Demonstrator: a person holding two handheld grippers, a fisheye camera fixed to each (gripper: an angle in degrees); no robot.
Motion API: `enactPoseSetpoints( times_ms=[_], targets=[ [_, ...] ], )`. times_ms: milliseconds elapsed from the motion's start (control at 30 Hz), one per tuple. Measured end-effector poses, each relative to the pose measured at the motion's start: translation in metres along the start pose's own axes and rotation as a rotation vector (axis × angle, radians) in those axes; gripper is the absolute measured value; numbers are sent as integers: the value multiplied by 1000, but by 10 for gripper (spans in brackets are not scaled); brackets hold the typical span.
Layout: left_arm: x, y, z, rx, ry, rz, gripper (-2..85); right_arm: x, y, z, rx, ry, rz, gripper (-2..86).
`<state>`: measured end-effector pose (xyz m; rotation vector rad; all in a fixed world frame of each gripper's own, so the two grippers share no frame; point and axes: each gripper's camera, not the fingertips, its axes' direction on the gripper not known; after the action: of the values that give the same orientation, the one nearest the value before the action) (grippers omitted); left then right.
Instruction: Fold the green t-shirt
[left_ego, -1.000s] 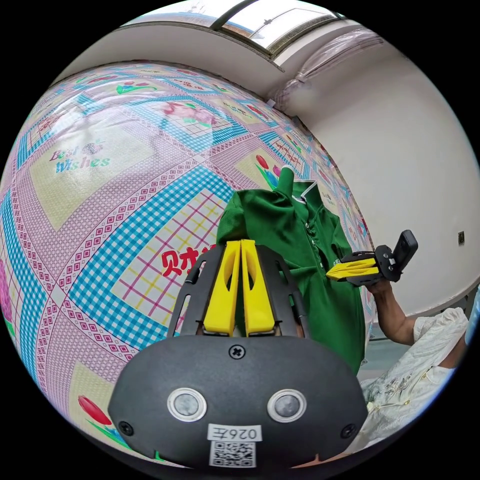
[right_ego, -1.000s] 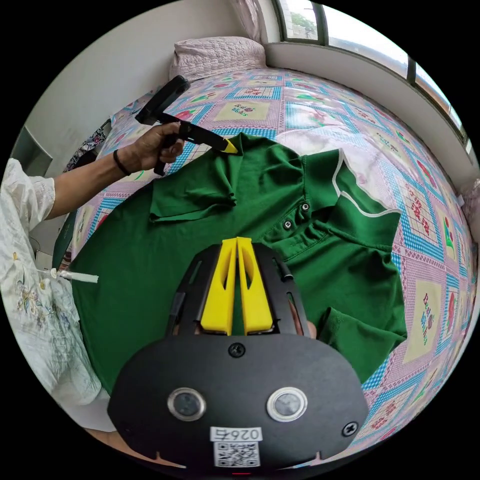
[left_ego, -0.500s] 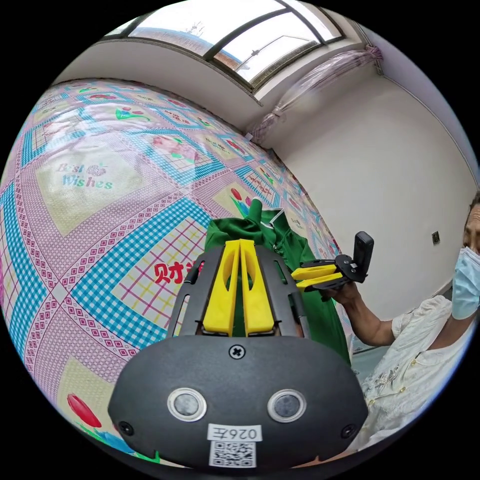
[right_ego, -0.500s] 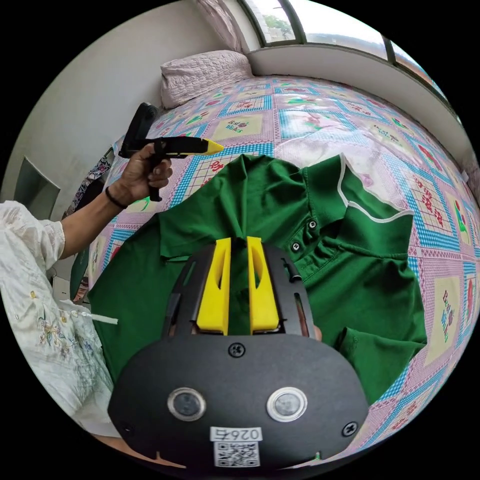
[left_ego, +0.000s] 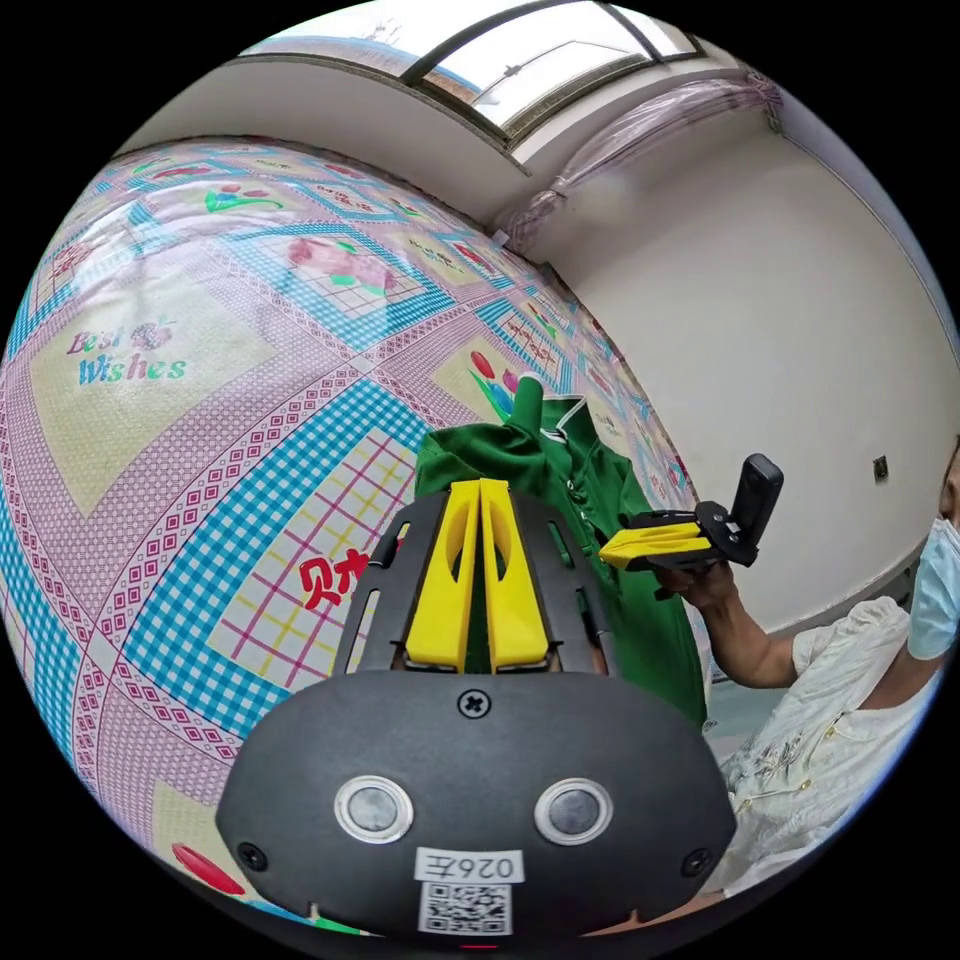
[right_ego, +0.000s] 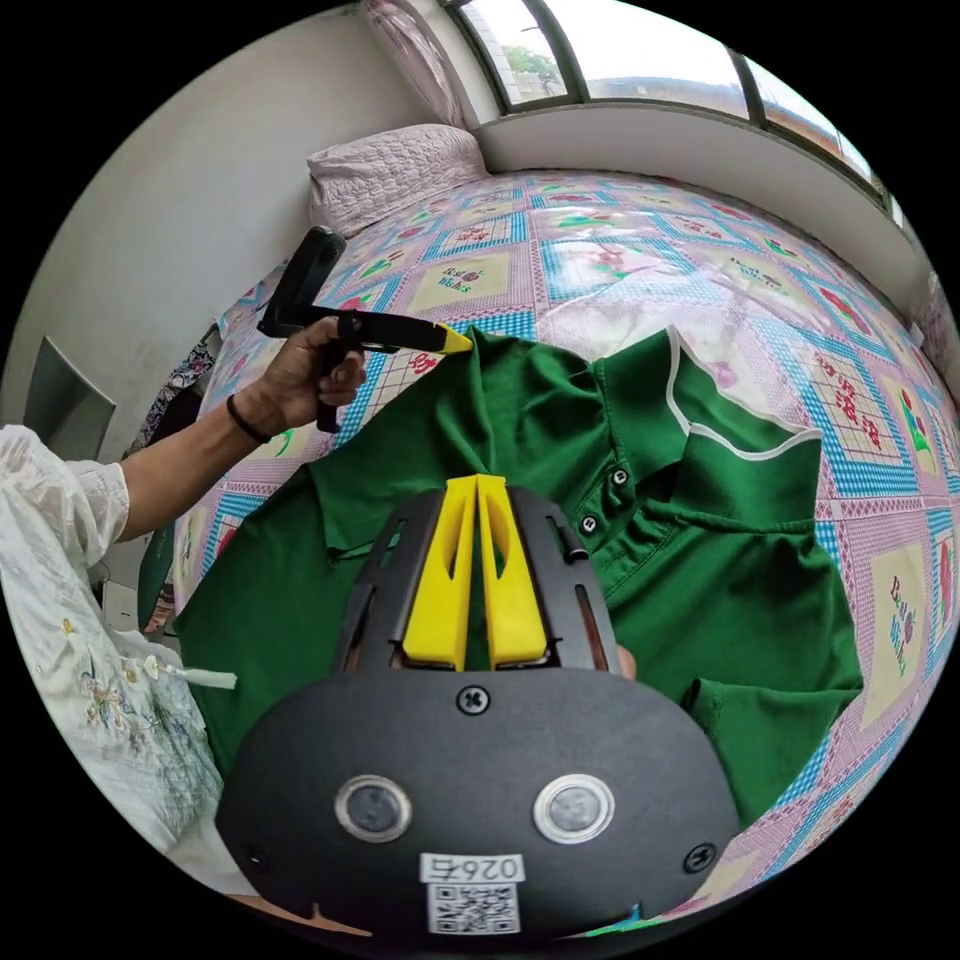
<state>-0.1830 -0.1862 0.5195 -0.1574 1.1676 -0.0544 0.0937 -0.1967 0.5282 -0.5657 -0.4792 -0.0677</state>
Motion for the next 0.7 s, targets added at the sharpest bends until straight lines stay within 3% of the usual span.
enactPoseSetpoints(
  times_ms=[67, 133, 333, 433, 533, 600, 700],
  targets=[
    [-2, 3, 5, -64, -88, -24, -9, -1, 0, 15, -56, -14, -21, -13],
    [-13, 14, -8, -21, 0, -97, -9, -3, 14, 29, -157, 25, -43, -13],
    [2, 58, -50, 124, 98, -84, -10, -10, 61, -8, -25, -8, 23, -12],
    [4, 72, -49, 98, 103, -106, -10, -13, 65, -3, 35, -36, 39, -12],
    [-8, 91, -54, 77, 102, -188, -10, -13, 80, 25, -116, 27, 28, -12],
    [-10, 108, -71, 127, 142, -210, -10, -12, 105, 5, -68, 4, 67, -12],
    [6, 143, -115, 214, 135, -199, -10, -18, 178, -69, 216, -38, 131, -11]
  ],
)
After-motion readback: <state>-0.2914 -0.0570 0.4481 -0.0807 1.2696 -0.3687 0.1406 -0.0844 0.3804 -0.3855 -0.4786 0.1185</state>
